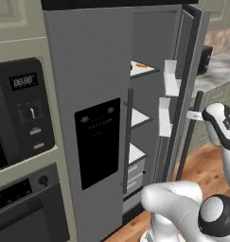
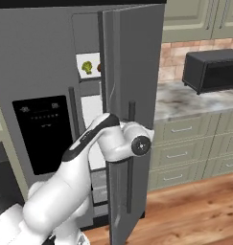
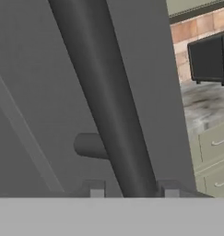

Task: Open the fridge, remove the pear, broccoli, and shrimp, and place them on any counter.

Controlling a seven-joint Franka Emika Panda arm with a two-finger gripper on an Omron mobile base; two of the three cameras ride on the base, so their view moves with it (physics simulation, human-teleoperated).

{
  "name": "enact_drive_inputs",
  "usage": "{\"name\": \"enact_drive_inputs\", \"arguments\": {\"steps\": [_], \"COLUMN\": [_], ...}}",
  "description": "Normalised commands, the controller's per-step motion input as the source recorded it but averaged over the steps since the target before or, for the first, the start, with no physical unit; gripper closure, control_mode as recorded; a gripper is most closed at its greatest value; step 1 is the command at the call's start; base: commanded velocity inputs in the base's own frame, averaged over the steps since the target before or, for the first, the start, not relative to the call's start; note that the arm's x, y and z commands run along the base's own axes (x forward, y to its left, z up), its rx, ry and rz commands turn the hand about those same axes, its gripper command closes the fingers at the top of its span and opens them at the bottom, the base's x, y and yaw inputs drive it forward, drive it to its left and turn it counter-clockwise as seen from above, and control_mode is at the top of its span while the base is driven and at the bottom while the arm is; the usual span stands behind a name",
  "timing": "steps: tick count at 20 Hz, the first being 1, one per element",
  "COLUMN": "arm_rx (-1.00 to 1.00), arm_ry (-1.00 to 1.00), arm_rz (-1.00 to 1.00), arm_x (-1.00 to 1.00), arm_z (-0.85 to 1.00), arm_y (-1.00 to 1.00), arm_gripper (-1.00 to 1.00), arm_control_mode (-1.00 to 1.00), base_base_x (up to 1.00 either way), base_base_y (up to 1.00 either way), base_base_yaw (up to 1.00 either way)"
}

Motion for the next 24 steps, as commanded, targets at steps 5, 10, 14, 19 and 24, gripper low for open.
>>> {"name": "enact_drive_inputs", "arguments": {"steps": [5,10,14,19,24], "arm_rx": [-0.06,-0.17,-0.16,-0.04,-0.03], "arm_ry": [-0.10,-0.09,0.01,0.00,0.01], "arm_rz": [-0.01,-0.05,0.00,-0.04,-0.13], "arm_x": [-0.88,-1.00,-0.27,0.62,0.99], "arm_z": [0.21,0.00,0.00,0.14,0.16], "arm_y": [0.07,0.59,1.00,1.00,0.59], "arm_gripper": [-1.00,-1.00,-1.00,-1.00,-1.00], "arm_control_mode": [-1.00,-1.00,-1.00,-1.00,-1.00], "base_base_x": [0.00,0.00,0.00,0.00,0.00], "base_base_y": [0.00,0.00,0.00,0.00,0.00], "base_base_yaw": [0.00,0.00,0.00,0.00,0.00]}}
